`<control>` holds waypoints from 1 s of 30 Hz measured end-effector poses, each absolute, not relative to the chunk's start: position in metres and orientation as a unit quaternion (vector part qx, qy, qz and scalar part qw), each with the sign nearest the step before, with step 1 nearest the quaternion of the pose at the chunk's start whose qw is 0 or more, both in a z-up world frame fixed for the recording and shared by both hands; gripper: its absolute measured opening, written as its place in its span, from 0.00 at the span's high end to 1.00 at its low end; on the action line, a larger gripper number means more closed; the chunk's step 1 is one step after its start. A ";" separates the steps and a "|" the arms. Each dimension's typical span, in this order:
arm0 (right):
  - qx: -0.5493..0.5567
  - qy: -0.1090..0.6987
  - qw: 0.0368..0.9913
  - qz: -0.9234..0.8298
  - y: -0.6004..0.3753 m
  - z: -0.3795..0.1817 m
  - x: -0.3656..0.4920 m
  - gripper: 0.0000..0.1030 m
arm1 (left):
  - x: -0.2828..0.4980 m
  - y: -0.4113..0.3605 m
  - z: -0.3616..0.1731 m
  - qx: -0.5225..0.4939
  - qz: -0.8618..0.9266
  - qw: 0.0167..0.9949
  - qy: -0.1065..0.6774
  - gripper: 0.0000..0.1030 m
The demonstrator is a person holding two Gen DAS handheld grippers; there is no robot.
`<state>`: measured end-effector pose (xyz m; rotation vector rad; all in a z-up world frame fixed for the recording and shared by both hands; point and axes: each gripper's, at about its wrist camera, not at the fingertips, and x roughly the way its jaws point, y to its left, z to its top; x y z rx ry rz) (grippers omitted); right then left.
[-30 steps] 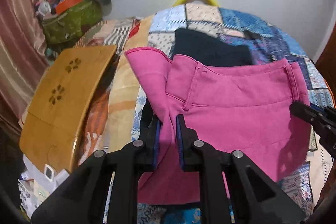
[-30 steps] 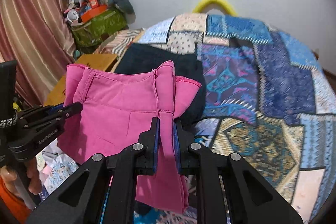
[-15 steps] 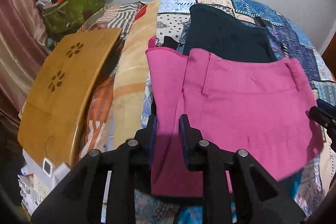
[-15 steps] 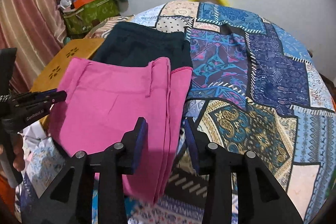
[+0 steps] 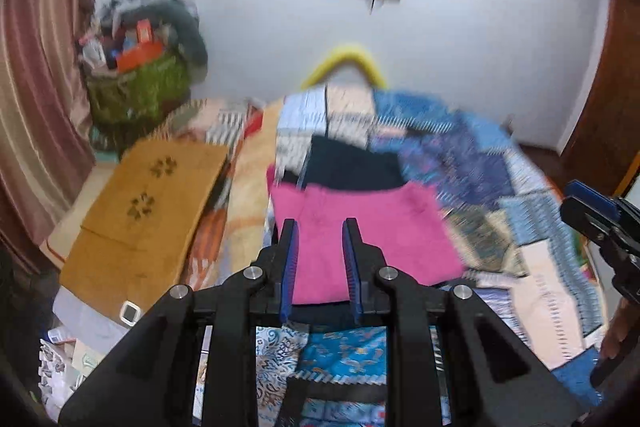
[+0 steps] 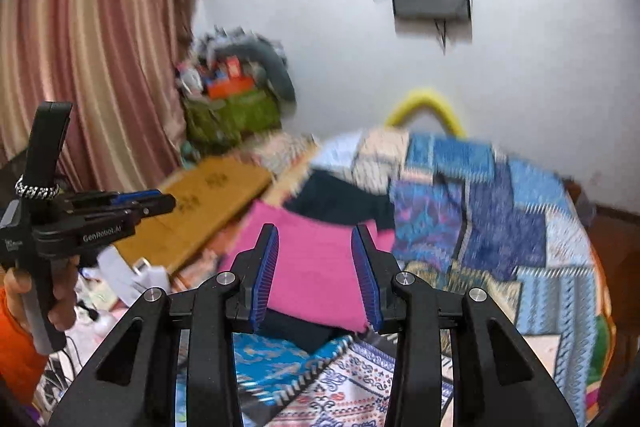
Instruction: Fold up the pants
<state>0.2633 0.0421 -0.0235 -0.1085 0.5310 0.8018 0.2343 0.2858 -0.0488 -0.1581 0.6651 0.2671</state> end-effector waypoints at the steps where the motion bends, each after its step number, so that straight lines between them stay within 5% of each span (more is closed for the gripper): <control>1: -0.050 0.240 0.888 0.388 0.038 -0.013 0.254 0.67 | 0.220 0.279 -0.035 -0.076 0.129 0.939 0.308 0.79; 11: -0.024 0.109 0.901 0.418 -0.010 0.061 0.137 0.67 | 0.089 0.193 0.056 -0.026 0.131 0.978 0.163 0.79; 15: -0.021 0.082 0.906 0.414 -0.025 0.065 0.107 0.50 | 0.047 0.162 0.062 -0.012 0.141 0.981 0.130 0.76; 19: -0.017 0.070 0.914 0.399 -0.035 0.062 0.089 0.39 | 0.018 0.143 0.061 -0.009 0.142 0.984 0.105 0.41; 22: -0.015 0.071 0.918 0.391 -0.038 0.060 0.084 0.21 | 0.006 0.135 0.060 -0.009 0.145 0.985 0.096 0.31; 26: -0.003 0.068 0.924 0.376 -0.045 0.059 0.077 0.15 | -0.007 0.131 0.061 -0.011 0.144 0.986 0.086 0.11; 30: 0.014 0.076 0.926 0.370 -0.049 0.057 0.077 0.01 | -0.014 0.130 0.061 -0.016 0.144 0.986 0.083 0.03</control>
